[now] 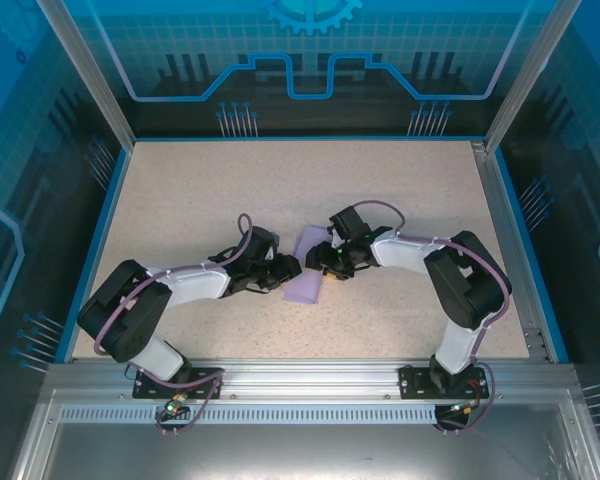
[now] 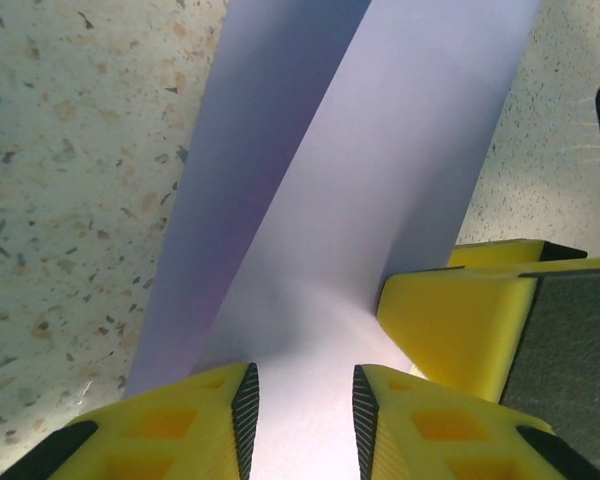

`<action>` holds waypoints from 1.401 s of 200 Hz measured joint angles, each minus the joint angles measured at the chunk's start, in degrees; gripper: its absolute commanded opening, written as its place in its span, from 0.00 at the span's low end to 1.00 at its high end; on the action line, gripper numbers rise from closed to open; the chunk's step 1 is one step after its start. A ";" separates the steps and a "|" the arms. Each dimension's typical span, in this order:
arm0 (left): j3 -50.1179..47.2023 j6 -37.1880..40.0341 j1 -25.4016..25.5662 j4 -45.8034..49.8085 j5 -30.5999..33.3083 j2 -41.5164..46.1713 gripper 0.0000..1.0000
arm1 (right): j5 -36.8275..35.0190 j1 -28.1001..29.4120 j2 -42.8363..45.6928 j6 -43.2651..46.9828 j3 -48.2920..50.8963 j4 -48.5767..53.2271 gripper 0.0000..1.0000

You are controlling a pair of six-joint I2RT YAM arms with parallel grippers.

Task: Fold a paper plane with a square sheet of paper (pick it up from the middle)
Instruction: Hold the square sheet of paper at the center of the table.

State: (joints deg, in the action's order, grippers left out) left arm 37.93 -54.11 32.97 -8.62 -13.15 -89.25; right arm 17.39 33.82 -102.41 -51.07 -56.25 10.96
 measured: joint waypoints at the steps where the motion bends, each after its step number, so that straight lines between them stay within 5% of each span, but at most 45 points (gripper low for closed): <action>1: 0.07 0.00 0.00 -0.07 -0.04 -0.11 0.33 | -0.02 0.00 -0.02 0.02 -0.02 0.02 0.57; 120: 0.15 -1.46 -0.04 -0.92 -0.26 -3.61 0.31 | -0.48 -0.48 4.66 1.97 1.09 2.10 0.72; 178: 0.15 -1.46 -0.13 -0.92 -0.26 -3.61 0.32 | -0.59 -1.25 6.36 1.27 4.04 1.07 0.54; 224: 0.15 -1.03 -0.13 -0.70 -0.26 -2.54 0.41 | -0.94 -1.25 2.54 1.03 3.87 1.46 0.54; 280: 0.17 1.84 -0.20 5.95 3.26 10.19 0.48 | -2.62 -0.83 0.46 1.18 -0.28 6.21 0.54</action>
State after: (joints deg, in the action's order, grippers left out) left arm 38.11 -52.27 32.77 -2.68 -9.89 -79.07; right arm 14.76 32.99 -101.95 -49.89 -56.53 17.17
